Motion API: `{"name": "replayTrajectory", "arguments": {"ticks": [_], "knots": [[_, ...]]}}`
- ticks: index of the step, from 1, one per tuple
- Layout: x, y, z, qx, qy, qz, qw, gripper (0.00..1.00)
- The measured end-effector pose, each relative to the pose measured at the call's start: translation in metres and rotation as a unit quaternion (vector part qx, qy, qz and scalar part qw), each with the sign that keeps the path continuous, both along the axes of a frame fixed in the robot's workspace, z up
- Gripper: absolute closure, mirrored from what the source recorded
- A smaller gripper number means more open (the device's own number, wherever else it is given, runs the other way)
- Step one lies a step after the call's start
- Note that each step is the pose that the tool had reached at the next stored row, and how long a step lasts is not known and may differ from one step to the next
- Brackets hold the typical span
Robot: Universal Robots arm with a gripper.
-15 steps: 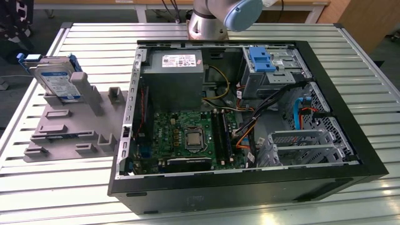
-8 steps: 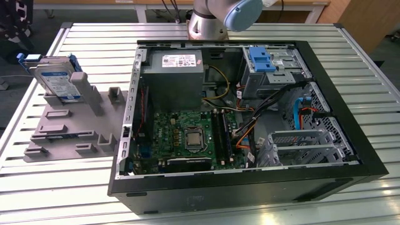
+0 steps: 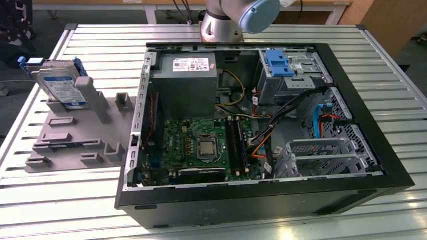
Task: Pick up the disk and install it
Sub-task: 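Pick up the disk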
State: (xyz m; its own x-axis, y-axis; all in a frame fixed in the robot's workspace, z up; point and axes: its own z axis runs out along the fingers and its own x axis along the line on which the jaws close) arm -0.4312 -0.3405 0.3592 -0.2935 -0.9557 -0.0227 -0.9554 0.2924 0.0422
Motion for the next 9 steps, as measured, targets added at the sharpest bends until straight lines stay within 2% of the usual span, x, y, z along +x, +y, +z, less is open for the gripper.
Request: {"name": "replayTrajectory", "arguments": {"ticks": [3, 5, 9], "knots": [[0.0, 0.0, -0.0003, 0.0, 0.0, 0.027, 0.9996, 0.89], [0.0, 0.0, -0.0005, 0.0, 0.0, 0.045, 0.999, 0.89], [0.0, 0.0, -0.0016, 0.0, 0.0001, 0.081, 0.9967, 0.89]]}}
